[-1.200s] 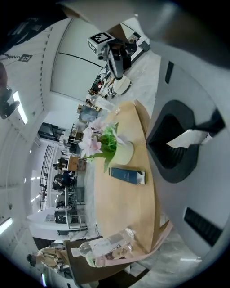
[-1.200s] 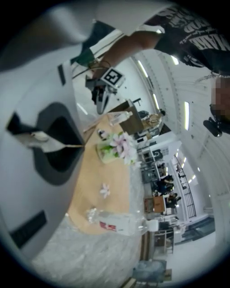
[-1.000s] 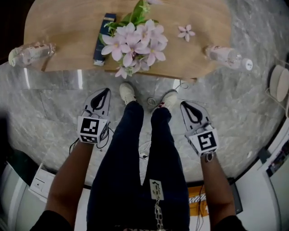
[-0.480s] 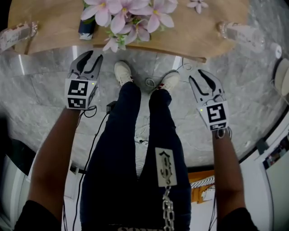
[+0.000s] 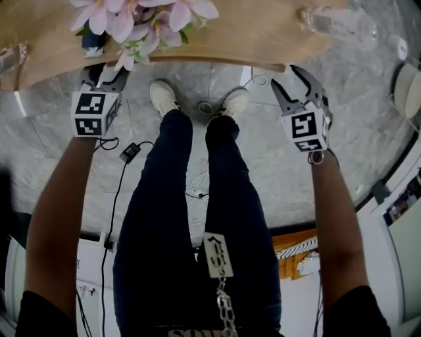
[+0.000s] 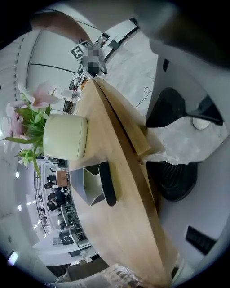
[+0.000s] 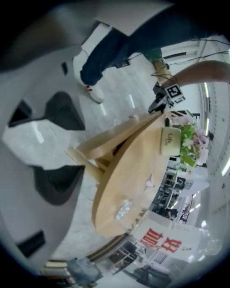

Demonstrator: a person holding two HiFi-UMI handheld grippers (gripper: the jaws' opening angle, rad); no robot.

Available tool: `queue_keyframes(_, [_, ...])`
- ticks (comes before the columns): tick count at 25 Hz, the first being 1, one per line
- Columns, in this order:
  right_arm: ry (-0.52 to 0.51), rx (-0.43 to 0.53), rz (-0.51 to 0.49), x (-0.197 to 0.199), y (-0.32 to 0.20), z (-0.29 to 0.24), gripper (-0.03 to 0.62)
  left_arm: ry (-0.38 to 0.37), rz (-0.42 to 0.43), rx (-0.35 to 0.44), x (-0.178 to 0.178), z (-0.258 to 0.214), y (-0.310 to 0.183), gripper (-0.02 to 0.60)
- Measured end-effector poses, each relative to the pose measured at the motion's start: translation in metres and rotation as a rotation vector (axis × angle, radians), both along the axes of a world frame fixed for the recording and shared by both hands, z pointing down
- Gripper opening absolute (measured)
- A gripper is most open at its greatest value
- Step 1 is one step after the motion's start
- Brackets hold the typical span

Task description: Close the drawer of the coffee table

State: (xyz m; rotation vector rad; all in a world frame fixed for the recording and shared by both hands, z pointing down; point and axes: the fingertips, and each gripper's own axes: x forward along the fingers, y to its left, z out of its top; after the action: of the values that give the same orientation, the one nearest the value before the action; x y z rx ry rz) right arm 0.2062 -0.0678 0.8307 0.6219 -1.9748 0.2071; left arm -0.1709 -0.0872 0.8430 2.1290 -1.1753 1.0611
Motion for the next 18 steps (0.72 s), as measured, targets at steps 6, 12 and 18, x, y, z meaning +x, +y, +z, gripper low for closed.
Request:
queue_keyframes(6, [-0.008, -0.018, -0.078, -0.012, -0.013, 0.02, 0.242, -0.012, 0.028, 0.002, 0.011, 0.007, -0.001, 0.255])
queue_keyframes(12, [0.002, -0.043, -0.196, -0.036, -0.014, 0.036, 0.241, -0.035, 0.013, -0.025, 0.015, 0.012, -0.002, 0.259])
queue_keyframes(18, [0.019, -0.061, -0.13, -0.032, -0.018, 0.038, 0.152, -0.056, -0.011, -0.078, 0.017, 0.015, 0.003, 0.259])
